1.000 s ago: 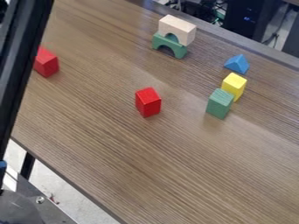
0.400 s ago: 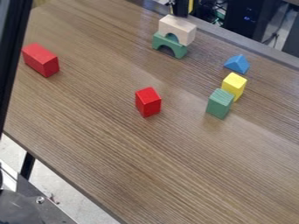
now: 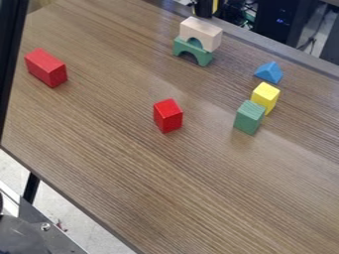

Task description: Put the yellow cube on top of the arch

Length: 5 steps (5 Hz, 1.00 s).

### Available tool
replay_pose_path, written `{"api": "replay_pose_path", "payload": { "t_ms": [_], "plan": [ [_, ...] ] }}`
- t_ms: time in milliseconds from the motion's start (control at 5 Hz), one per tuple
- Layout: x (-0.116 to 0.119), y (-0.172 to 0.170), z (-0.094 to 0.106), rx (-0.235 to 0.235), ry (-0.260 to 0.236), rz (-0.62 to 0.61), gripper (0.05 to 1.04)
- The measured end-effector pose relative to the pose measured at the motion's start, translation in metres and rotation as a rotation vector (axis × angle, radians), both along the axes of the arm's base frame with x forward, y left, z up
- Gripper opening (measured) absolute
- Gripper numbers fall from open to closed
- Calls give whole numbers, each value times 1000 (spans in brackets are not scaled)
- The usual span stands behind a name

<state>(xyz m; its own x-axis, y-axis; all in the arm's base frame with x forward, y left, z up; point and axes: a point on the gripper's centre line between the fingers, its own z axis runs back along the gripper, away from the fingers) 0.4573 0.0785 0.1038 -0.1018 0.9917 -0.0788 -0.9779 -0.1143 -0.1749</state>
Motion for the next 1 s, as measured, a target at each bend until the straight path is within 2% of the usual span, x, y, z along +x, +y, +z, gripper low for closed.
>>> {"api": "replay_pose_path", "payload": {
  "t_ms": [600,1000],
  "plan": [
    [-2,5,-1,3,7,8,591],
    [-8,8,-13,1,35,19,591]
  ]
}}
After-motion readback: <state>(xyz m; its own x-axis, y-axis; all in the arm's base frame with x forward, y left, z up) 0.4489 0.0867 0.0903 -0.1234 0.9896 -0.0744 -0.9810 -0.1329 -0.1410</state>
